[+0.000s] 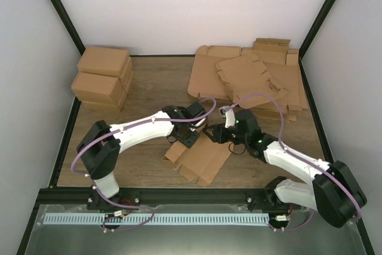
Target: Fold the paper box
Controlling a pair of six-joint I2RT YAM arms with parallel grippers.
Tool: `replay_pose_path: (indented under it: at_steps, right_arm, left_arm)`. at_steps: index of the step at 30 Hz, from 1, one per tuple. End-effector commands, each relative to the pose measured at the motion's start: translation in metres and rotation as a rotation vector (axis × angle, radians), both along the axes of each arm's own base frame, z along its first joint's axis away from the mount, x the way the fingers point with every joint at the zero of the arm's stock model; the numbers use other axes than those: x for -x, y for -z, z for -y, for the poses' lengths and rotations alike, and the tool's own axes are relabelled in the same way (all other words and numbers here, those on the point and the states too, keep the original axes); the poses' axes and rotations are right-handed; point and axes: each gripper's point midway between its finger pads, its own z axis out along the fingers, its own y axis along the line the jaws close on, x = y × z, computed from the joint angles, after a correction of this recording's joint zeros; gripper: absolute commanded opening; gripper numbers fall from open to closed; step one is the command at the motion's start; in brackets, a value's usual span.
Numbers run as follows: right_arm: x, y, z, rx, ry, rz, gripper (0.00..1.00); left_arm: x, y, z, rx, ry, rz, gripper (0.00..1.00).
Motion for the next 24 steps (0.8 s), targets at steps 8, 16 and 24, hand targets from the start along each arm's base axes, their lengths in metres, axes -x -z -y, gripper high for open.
replay_pose_path:
  at_steps: [8,16,24]
  right_arm:
    - [-0.051,-0.022,0.048,-0.11,0.074,0.037,0.5]
    - [-0.105,-0.02,0.029,-0.195,0.003,-0.016,0.47]
    - [-0.111,0.002,0.01,-0.242,-0.119,-0.098,0.36]
  left_arm:
    - [-0.004,-0.006,0.007,0.01,0.017,0.022,0.51]
    - [-0.003,-0.008,0.01,0.018,0.022,0.017,0.51]
    - [-0.003,-0.008,0.008,0.015,0.017,0.019,0.51]
